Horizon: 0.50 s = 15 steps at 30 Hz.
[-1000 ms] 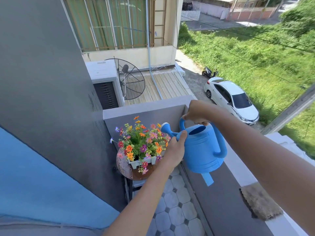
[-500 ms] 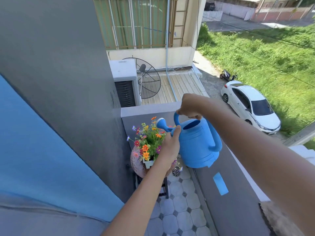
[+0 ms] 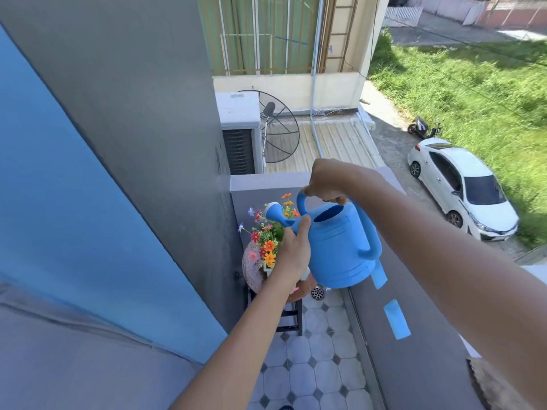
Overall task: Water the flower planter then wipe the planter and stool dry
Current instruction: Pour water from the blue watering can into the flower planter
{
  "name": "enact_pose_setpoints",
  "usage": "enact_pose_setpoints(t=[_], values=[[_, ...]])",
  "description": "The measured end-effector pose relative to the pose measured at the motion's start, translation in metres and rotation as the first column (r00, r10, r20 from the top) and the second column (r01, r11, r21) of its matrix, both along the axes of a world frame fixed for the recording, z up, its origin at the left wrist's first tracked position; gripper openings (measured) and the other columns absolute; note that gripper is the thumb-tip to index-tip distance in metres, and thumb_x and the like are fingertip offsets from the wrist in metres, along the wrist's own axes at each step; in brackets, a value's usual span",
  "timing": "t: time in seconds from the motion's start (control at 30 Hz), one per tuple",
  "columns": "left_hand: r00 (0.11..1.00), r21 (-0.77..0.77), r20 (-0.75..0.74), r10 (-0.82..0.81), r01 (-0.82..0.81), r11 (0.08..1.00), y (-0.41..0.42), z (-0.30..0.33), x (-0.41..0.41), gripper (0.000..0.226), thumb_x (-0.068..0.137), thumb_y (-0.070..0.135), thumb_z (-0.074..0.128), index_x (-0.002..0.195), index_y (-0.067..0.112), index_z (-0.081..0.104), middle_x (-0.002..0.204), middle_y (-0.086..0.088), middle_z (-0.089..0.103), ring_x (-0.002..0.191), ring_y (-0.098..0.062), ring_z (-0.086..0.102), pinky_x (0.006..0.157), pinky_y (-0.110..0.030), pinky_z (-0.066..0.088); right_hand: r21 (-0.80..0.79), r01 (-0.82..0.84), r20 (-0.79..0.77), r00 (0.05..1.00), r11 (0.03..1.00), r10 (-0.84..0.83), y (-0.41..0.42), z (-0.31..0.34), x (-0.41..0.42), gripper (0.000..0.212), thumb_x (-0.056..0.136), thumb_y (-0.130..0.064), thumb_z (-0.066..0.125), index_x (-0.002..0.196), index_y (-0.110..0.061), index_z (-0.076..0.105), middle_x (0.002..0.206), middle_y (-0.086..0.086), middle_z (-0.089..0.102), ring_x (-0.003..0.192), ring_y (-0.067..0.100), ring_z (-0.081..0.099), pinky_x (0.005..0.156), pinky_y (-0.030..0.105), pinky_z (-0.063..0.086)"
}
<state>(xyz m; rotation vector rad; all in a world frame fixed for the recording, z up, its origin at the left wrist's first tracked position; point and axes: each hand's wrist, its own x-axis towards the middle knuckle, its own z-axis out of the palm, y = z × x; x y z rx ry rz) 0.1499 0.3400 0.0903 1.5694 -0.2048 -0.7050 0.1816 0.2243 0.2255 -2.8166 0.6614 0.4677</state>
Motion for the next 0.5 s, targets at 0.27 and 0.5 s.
enact_pose_setpoints(t=[0.27, 0.5], values=[[0.999, 0.034, 0.024, 0.037, -0.038, 0.999, 0.012, 0.003, -0.034, 0.052, 0.094, 0.067, 0.03, 0.116, 0.025, 0.052, 0.104, -0.001, 0.062, 0.096, -0.016, 0.059, 0.075, -0.032, 0.044, -0.026, -0.093, -0.034, 0.995, 0.995, 0.092, 0.008, -0.005, -0.021, 0.039, 0.101, -0.033, 0.053, 0.077, -0.002, 0.052, 0.064, 0.017, 0.065, 0.042, 0.026, 0.054, 0.047, 0.027, 0.042], [1.0, 0.084, -0.03, 0.005, -0.003, 0.996, 0.007, 0.012, -0.078, 0.036, 0.09, 0.069, 0.033, 0.096, 0.036, 0.043, 0.124, -0.013, 0.056, 0.115, -0.028, 0.056, 0.091, -0.042, 0.047, 0.002, -0.121, -0.044, 0.992, 0.993, 0.121, -0.002, -0.005, -0.06, 0.04, 0.098, -0.031, 0.058, 0.069, -0.011, 0.039, 0.067, 0.018, 0.063, 0.047, 0.028, 0.054, 0.06, 0.032, 0.046]])
